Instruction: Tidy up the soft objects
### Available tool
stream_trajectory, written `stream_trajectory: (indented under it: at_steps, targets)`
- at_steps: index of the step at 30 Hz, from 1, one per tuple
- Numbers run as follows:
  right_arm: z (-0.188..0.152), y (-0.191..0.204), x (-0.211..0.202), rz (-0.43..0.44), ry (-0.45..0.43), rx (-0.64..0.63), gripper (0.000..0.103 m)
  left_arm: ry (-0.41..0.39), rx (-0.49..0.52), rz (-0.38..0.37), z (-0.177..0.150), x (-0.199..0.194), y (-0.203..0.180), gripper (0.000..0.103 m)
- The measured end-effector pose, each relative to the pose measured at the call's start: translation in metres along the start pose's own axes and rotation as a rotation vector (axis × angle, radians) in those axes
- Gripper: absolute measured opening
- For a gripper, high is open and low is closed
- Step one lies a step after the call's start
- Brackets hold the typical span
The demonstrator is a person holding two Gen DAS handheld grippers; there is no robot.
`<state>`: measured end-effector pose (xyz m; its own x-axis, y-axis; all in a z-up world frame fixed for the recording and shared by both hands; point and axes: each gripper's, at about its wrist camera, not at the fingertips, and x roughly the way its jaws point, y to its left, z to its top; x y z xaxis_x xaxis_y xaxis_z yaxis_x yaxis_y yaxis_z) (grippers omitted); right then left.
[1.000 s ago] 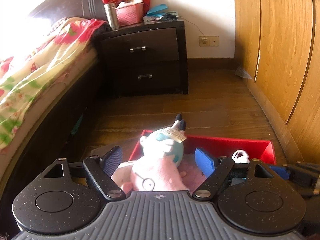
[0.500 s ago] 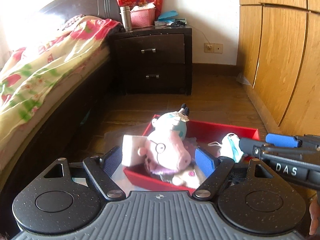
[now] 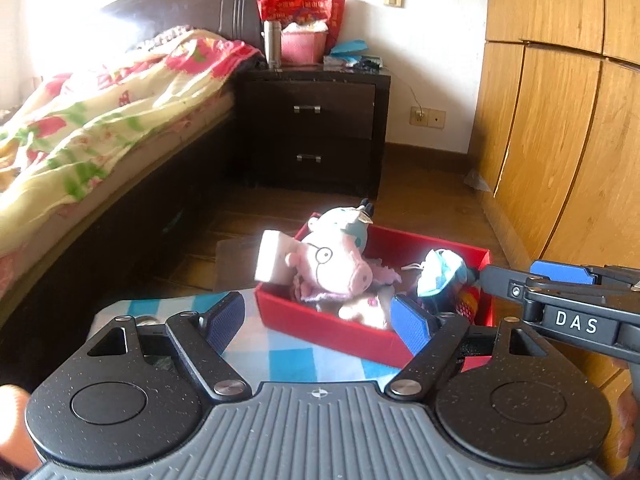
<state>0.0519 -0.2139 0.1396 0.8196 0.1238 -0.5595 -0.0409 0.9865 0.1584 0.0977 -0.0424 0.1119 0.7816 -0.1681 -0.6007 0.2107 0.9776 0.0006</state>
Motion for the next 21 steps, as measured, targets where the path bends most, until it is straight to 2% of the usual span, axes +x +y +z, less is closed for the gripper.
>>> stream_trajectory:
  at_steps: [10,21]
  targets:
    - [-0.03,0.027,-0.039,0.038,-0.014,-0.072,0.034,-0.017,-0.039,-0.013,-0.035,-0.036,0.009,0.079]
    - [-0.062,0.042,-0.077,0.059,-0.038,-0.124,0.034,0.02,-0.091,-0.021,-0.073,-0.058,0.015,0.08]
